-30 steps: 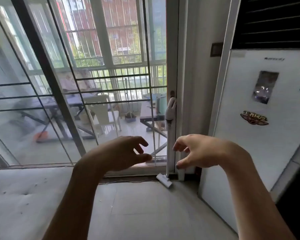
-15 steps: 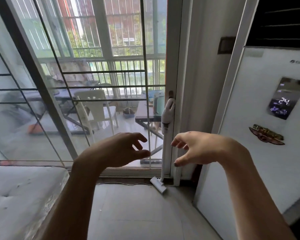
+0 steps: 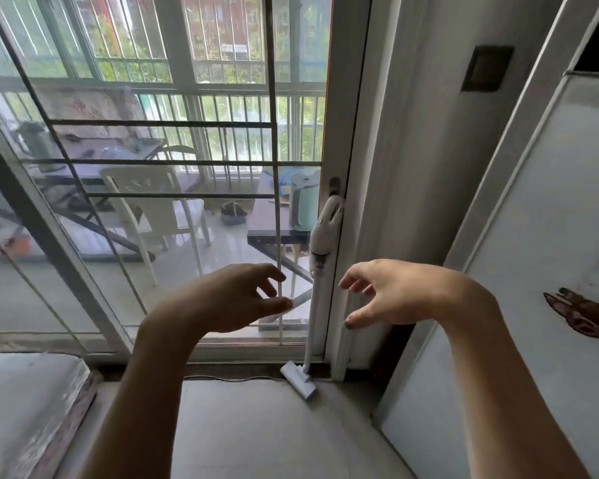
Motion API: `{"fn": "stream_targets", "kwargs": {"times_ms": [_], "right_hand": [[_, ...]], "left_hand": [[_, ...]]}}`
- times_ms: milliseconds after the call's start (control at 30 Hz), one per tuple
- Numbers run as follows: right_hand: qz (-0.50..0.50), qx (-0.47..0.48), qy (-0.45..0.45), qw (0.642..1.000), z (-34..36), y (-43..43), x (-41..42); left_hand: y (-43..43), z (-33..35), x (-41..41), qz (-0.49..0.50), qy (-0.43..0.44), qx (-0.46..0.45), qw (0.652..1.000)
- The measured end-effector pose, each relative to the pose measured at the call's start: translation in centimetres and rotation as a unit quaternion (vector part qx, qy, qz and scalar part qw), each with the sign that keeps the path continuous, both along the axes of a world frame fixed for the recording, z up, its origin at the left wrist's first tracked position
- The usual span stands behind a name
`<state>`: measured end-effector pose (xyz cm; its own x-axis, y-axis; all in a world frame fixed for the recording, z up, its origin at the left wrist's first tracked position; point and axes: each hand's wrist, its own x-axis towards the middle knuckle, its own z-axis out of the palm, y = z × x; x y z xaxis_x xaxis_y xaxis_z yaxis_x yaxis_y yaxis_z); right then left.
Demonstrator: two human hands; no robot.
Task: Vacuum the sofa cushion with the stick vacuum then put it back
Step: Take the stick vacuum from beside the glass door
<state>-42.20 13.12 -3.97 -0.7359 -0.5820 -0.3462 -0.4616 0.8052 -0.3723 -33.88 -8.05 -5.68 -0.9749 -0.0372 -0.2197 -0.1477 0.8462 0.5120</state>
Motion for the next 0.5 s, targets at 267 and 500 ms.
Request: {"fn": "stream_targets", "kwargs": {"times_ms": [267, 500], "right_hand": [[-0.008, 0.008, 0.003, 1.000, -0.9, -5.5, -10.1], [-0.006, 0.016, -0.009, 1.000, -1.7, -8.2, -17.1]], "left_hand": [[-6.0, -1.7, -10.4, -0.007, 0.011, 0.004, 1.000], [-8.7, -3.1, -16.8, -0.008, 0.027, -0.003, 1.000]]}}
